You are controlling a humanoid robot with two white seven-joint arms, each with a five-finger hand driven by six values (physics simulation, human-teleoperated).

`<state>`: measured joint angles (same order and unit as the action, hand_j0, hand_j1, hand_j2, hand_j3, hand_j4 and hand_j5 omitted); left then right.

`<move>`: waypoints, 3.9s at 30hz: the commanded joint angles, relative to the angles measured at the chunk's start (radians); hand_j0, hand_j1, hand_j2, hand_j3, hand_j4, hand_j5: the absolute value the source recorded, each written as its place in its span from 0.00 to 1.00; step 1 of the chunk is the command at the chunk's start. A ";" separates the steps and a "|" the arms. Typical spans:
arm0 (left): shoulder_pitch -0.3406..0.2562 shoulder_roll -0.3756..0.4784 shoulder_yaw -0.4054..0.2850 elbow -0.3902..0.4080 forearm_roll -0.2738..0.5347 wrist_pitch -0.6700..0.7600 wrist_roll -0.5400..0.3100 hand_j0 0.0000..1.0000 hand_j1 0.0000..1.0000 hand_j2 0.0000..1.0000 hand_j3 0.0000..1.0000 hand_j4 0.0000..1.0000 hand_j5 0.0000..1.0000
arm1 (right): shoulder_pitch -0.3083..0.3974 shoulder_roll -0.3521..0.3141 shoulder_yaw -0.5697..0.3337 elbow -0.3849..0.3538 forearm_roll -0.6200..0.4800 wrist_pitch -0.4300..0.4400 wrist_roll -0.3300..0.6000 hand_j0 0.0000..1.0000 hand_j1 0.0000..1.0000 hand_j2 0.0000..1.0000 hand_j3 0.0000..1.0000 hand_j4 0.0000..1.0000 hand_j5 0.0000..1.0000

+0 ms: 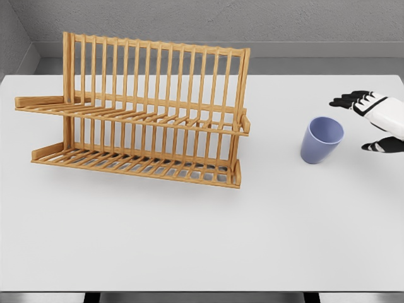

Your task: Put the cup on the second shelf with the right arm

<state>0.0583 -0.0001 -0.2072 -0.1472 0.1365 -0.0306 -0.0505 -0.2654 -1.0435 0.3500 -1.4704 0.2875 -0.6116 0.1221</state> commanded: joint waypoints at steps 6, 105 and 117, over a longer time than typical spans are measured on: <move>0.000 0.000 0.000 0.000 0.000 0.000 0.000 1.00 1.00 1.00 1.00 1.00 1.00 | -0.006 -0.007 0.004 -0.039 -0.016 0.001 -0.012 1.00 1.00 1.00 1.00 1.00 1.00; 0.000 0.000 0.000 0.000 0.000 0.000 0.000 1.00 1.00 1.00 1.00 1.00 1.00 | -0.449 0.080 0.145 -0.045 -0.018 0.001 0.489 0.67 0.67 0.67 0.67 0.67 0.67; 0.000 0.000 0.000 0.000 0.000 0.000 0.000 1.00 1.00 1.00 1.00 1.00 1.00 | -0.449 0.082 0.103 -0.185 -0.018 0.001 0.489 0.65 0.65 0.65 0.65 0.65 0.65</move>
<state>0.0583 -0.0001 -0.2071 -0.1472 0.1364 -0.0306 -0.0505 -0.7148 -0.9612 0.4609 -1.6235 0.2761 -0.6141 0.6116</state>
